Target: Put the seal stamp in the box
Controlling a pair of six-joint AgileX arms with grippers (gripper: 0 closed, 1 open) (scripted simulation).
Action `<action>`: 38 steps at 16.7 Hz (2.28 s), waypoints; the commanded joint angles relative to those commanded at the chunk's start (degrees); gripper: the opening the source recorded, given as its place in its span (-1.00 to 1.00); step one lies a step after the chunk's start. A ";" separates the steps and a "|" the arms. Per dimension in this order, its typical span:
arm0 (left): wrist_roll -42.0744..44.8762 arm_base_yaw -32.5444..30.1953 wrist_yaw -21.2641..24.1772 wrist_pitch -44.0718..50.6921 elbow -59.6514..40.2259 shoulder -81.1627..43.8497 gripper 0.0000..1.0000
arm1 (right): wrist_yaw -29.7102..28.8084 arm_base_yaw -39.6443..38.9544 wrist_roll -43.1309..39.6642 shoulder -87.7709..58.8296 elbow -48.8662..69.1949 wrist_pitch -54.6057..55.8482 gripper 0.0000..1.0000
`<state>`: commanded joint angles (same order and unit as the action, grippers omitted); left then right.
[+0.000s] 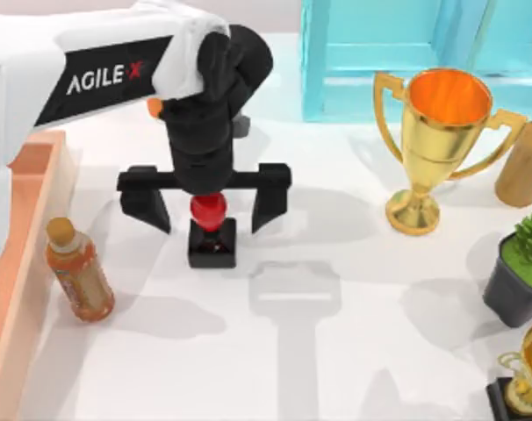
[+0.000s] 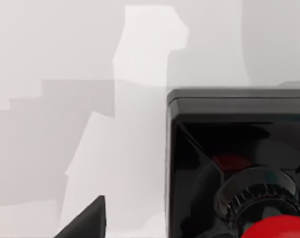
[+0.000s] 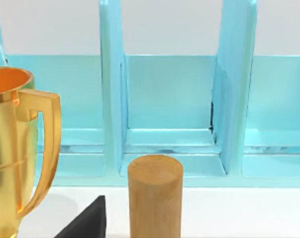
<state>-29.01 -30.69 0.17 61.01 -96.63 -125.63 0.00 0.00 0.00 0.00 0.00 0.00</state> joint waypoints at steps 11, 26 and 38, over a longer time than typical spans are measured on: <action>0.00 0.00 0.00 0.00 0.00 0.00 -0.36 | 0.00 0.00 0.00 0.00 0.00 0.00 1.00; 0.04 -0.03 0.00 0.96 -1.01 0.08 -1.00 | 0.00 0.00 0.00 0.00 0.00 0.00 1.00; -0.14 -0.12 0.00 21.71 -19.85 1.95 -1.00 | 0.00 0.00 0.00 0.00 0.00 0.00 1.00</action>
<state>-29.15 -30.81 0.17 82.72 -116.48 -123.67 0.00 0.00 0.00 0.00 0.00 0.00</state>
